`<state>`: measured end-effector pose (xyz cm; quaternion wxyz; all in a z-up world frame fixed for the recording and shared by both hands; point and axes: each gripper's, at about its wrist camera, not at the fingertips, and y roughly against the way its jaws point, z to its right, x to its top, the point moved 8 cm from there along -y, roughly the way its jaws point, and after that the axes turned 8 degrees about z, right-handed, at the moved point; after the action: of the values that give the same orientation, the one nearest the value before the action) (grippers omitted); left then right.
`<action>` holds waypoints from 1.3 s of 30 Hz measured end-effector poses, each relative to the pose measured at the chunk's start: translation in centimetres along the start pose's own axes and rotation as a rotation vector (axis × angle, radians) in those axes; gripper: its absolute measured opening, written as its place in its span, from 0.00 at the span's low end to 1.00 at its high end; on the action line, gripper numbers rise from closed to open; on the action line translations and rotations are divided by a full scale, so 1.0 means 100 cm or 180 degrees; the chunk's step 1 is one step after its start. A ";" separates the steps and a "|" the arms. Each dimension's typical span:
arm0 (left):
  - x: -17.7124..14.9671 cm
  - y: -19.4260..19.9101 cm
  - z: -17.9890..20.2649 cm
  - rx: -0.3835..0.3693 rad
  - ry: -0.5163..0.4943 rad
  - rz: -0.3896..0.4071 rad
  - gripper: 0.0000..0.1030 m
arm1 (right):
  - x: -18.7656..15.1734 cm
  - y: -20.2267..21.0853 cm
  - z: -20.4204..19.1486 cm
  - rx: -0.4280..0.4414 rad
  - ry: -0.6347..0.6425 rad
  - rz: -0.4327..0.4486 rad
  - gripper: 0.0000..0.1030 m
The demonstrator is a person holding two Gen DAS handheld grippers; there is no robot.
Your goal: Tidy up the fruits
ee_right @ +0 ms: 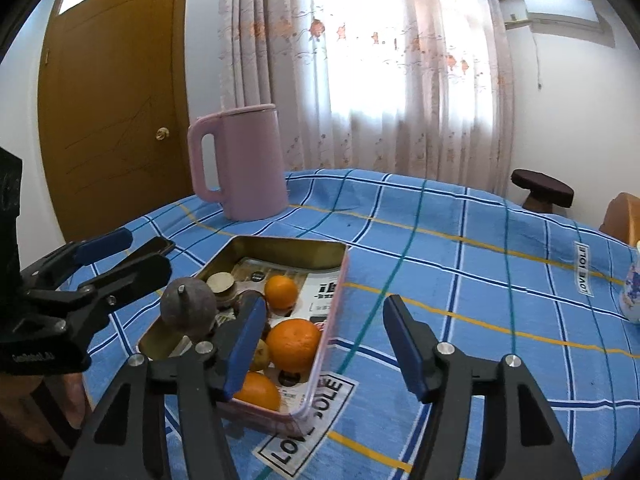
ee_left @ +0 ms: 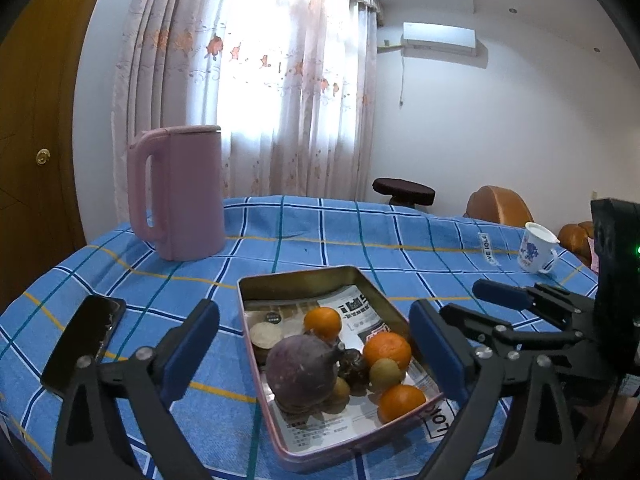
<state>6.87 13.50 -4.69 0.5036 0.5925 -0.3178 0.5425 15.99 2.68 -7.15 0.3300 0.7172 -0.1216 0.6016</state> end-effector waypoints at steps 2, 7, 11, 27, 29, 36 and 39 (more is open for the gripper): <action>-0.001 0.001 0.001 -0.0001 0.0001 -0.0002 0.95 | 0.001 0.002 0.002 -0.0018 -0.0010 0.0017 0.61; 0.000 0.002 0.001 0.0010 -0.0001 0.0002 0.97 | 0.002 0.007 0.003 -0.0029 -0.0036 0.0045 0.61; 0.000 0.003 0.002 0.0010 -0.0006 0.0002 0.97 | 0.004 0.011 0.002 -0.0039 -0.0031 0.0070 0.61; -0.001 0.005 0.009 0.0004 -0.0047 -0.0028 0.99 | 0.009 0.025 0.004 -0.0071 -0.0020 0.0159 0.62; -0.001 0.004 0.009 0.0011 -0.0054 -0.0031 0.99 | 0.009 0.025 0.005 -0.0074 -0.0027 0.0164 0.62; 0.000 0.002 0.010 0.0026 -0.0081 -0.0044 1.00 | 0.009 0.029 0.010 -0.0094 -0.0052 0.0186 0.62; 0.001 0.003 0.010 0.0037 -0.0091 -0.0032 1.00 | 0.011 0.032 0.012 -0.0105 -0.0061 0.0211 0.62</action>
<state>6.96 12.52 -4.46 0.4983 0.6047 -0.3189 0.5333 15.36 -0.17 -5.18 0.3205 0.7129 -0.1584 0.6033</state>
